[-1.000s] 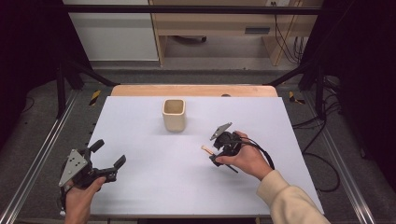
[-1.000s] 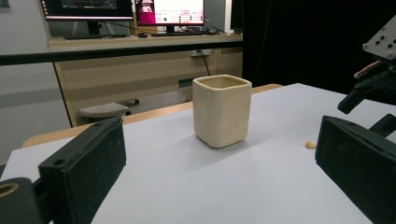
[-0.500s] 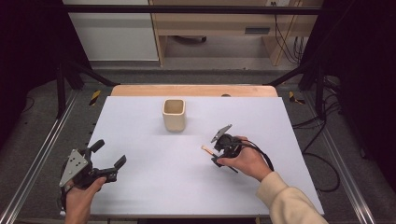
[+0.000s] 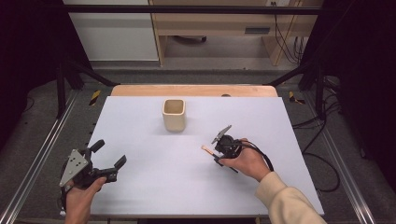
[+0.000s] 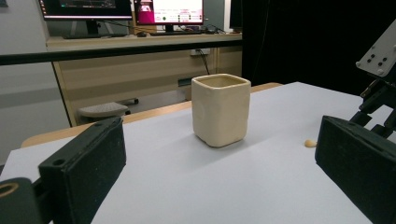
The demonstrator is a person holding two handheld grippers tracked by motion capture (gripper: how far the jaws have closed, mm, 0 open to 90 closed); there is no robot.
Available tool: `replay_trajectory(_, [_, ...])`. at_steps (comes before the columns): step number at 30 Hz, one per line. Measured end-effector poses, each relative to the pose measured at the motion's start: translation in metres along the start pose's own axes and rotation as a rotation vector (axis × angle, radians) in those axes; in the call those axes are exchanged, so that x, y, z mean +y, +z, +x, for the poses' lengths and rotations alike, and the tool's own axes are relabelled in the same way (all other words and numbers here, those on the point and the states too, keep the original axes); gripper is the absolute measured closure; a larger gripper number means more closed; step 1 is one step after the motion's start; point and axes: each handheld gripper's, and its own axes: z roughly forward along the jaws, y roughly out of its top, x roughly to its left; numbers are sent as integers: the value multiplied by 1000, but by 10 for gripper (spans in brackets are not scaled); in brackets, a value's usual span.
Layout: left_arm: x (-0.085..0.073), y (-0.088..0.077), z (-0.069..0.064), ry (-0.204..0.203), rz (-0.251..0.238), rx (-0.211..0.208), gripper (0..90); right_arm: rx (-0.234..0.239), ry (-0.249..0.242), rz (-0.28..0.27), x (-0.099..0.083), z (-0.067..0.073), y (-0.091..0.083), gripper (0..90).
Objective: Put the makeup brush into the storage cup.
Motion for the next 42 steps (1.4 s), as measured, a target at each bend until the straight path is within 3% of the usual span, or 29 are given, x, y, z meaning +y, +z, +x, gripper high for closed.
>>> replay_trajectory(16, [0,1,-1,3,7,-2,14,27,21,5,-5,-4,3,716])
replay_trajectory(42, [-1,1,-1,8,13,-2,16,48,48,21,1,-4,8,742])
